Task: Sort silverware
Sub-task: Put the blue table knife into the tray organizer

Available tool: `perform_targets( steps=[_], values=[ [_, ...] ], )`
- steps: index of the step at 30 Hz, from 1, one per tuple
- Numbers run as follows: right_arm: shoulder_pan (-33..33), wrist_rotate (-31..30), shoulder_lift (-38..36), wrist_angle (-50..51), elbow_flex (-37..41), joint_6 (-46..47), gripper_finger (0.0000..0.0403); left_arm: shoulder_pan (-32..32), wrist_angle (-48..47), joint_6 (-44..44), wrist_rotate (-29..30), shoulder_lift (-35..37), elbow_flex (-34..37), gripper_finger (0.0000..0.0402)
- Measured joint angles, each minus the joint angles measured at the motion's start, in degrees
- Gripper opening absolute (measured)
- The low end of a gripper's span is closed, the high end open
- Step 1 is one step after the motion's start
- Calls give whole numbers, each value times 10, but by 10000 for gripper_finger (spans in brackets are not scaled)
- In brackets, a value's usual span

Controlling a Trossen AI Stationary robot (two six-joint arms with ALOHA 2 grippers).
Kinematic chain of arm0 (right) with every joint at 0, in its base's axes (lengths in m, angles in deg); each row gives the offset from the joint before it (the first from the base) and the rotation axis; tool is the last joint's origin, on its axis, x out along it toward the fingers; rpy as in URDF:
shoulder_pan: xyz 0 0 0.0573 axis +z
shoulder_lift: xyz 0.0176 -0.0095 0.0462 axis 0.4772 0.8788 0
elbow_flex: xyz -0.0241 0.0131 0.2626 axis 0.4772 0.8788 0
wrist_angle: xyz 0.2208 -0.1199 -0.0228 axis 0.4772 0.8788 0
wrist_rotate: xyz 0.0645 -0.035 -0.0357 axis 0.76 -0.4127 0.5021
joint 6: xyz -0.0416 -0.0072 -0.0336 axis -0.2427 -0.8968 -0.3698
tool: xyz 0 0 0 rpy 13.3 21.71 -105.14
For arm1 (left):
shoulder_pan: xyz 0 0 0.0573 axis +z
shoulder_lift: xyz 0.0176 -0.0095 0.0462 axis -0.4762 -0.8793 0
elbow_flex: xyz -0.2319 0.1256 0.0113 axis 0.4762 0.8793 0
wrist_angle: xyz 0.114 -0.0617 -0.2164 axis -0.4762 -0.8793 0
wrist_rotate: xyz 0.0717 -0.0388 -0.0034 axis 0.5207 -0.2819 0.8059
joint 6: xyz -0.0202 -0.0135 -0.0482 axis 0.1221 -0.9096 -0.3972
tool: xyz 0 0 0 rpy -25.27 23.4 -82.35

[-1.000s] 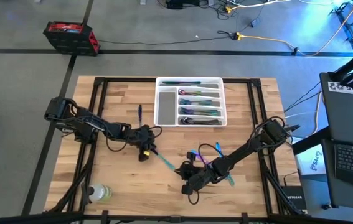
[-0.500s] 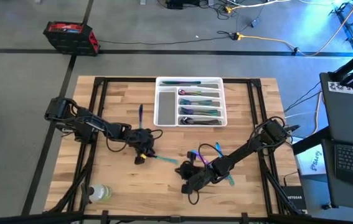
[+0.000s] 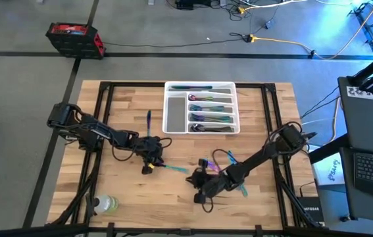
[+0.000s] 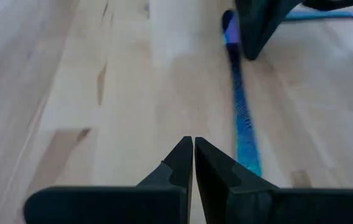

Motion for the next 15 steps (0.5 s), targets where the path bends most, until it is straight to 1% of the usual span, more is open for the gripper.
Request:
perform_targets(
  steps=[4,7,9,12,15],
  values=[
    [-11,-4,-14,-121,61,-16,0,-13,0,9,53,34,2,0],
    [-20,6,-18,-238,104,-26,0,-23,-5,10,96,74,6,0],
    [-29,11,-19,-295,128,-30,1,-33,8,10,120,98,6,0],
    [-44,15,-18,-327,140,-10,1,-45,15,6,133,125,26,0],
    [-51,33,-17,-323,136,-34,7,-54,46,-11,141,143,55,0]
  ],
)
